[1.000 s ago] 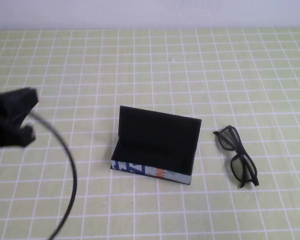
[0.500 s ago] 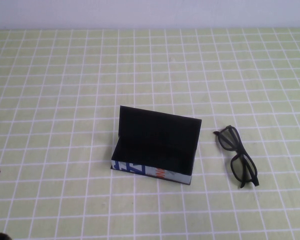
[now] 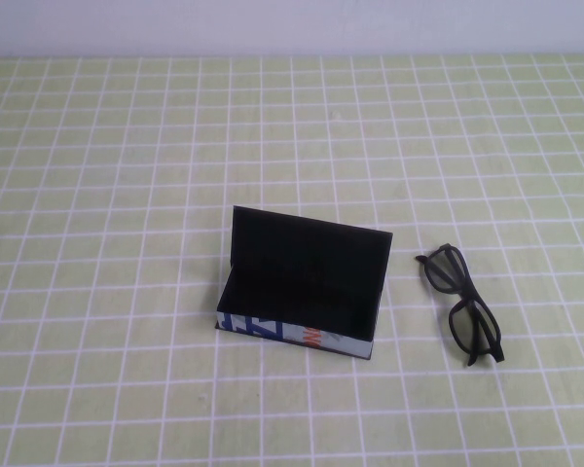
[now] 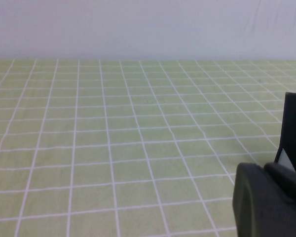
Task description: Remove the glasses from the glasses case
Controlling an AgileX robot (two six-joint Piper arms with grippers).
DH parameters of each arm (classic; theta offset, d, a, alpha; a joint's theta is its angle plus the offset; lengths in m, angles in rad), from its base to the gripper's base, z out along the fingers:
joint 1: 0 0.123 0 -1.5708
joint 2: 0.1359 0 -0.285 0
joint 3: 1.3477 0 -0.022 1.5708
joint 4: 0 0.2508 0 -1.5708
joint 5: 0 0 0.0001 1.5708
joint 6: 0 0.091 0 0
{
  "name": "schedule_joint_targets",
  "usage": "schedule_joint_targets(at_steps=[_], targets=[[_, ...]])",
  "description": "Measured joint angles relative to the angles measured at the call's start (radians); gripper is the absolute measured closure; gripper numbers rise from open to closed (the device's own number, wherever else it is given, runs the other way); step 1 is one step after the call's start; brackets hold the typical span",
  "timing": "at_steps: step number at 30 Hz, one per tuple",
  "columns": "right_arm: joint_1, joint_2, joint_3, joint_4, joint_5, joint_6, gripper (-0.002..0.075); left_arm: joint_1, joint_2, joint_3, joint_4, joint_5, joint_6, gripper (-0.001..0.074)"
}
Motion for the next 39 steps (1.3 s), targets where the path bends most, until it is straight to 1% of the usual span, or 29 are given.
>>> schedule_joint_targets(at_steps=[14,18,20,22,25,28,31,39], targets=[[0.0,0.0,0.0,0.0,-0.002,-0.002,0.0743,0.0,0.0,0.0,-0.008,0.007,0.0,0.0739],[0.0,0.0,0.003,-0.041,-0.043,-0.066,0.0743,0.0,0.0,0.0,-0.008,0.009,0.0,0.0739],[-0.022,-0.01,0.014,-0.075,-0.063,-0.114,0.0743,0.0,0.0,0.0,-0.008,0.009,0.0,0.0739],[-0.07,-0.033,0.04,-0.087,-0.075,-0.141,0.0743,0.0,0.0,0.0,-0.008,0.009,0.0,0.0739],[-0.148,-0.092,0.099,-0.094,-0.077,-0.158,0.0743,0.0,0.0,0.0,-0.008,0.009,0.0,0.0739],[-0.207,-0.185,0.178,-0.096,-0.073,-0.16,0.0743,0.0,0.0,0.0,-0.008,0.009,0.0,0.0739],[-0.233,-0.22,0.221,-0.098,-0.062,-0.164,0.0743,0.0,-0.002,0.0,-0.008,0.009,0.0,0.0739],[-0.24,-0.223,0.228,-0.098,-0.037,-0.166,0.0743,0.0,-0.002,0.0,-0.008,0.009,0.0,0.0739]])
